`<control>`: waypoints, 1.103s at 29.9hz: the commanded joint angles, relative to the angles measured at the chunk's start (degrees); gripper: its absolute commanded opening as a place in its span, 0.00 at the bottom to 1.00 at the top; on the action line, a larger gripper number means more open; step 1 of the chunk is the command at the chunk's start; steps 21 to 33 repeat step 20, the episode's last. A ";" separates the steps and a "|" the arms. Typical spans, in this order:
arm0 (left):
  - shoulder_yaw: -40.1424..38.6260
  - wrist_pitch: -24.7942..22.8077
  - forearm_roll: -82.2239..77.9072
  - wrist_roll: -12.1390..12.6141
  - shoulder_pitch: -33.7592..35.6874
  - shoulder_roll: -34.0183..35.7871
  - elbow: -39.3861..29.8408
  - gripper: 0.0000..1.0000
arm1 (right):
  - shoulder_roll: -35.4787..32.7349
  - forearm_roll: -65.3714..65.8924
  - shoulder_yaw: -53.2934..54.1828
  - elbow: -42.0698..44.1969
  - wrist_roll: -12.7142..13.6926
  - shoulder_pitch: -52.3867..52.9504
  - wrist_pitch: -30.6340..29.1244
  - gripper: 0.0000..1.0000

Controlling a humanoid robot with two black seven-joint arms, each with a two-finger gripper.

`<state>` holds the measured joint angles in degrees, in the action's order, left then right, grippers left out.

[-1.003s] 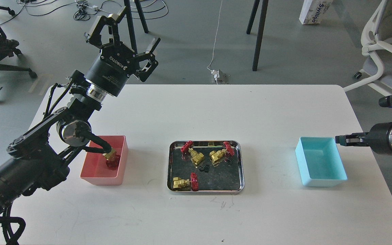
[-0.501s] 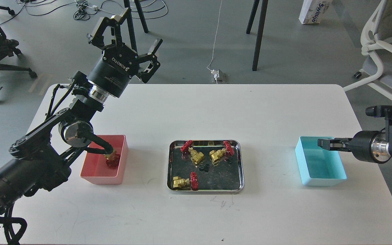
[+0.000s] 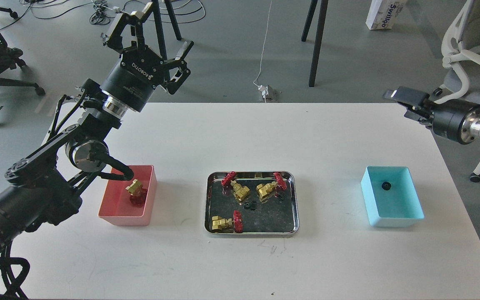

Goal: Place valve in pink box and gear in blue box
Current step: 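Open the right gripper to drop the gear into the light-blue box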

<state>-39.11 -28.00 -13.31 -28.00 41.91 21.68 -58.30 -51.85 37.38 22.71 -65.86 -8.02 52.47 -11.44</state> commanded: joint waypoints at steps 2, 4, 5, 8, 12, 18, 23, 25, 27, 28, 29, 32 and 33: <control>3.50 0.00 0.04 0.00 5.53 -0.85 5.11 0.97 | 2.70 -27.92 13.74 3.98 -0.15 0.27 -2.09 1.00; 4.47 0.00 0.56 0.00 7.99 -1.90 7.84 0.97 | 4.46 -36.72 17.26 5.91 -0.68 0.36 -5.15 1.00; 4.39 0.00 0.74 0.00 9.05 -3.21 8.72 0.97 | 5.43 -40.50 18.41 7.14 -1.38 0.36 -7.35 1.00; 3.16 0.00 1.88 0.00 11.34 -7.35 10.75 0.97 | 9.73 -48.00 19.47 12.41 -3.75 0.18 -15.78 1.00; 0.26 0.00 7.15 0.00 11.96 -8.85 11.28 0.97 | 16.06 -49.42 19.91 18.13 -4.63 -0.52 -16.56 1.00; -1.06 0.00 11.64 0.00 15.91 -10.17 16.19 0.97 | 18.71 -49.51 20.00 19.10 -5.25 -0.70 -16.56 1.00; -0.97 0.00 12.26 0.00 16.79 -10.35 16.90 0.97 | 18.80 -49.51 20.00 19.10 -5.34 -0.70 -16.56 1.00; -0.97 0.00 12.26 0.00 16.79 -10.35 16.90 0.97 | 18.80 -49.51 20.00 19.10 -5.34 -0.70 -16.56 1.00; -0.97 0.00 12.26 0.00 16.79 -10.35 16.90 0.97 | 18.80 -49.51 20.00 19.10 -5.34 -0.70 -16.56 1.00; -0.97 0.00 12.26 0.00 16.79 -10.35 16.90 0.97 | 18.80 -49.51 20.00 19.10 -5.34 -0.70 -16.56 1.00; -0.97 0.00 12.26 0.00 16.79 -10.35 16.90 0.97 | 18.80 -49.51 20.00 19.10 -5.34 -0.70 -16.56 1.00; -0.97 0.00 12.26 0.00 16.79 -10.35 16.90 0.97 | 18.80 -49.51 20.00 19.10 -5.34 -0.70 -16.56 1.00; -0.97 0.00 12.26 0.00 16.79 -10.35 16.90 0.97 | 18.80 -49.51 20.00 19.10 -5.34 -0.70 -16.56 1.00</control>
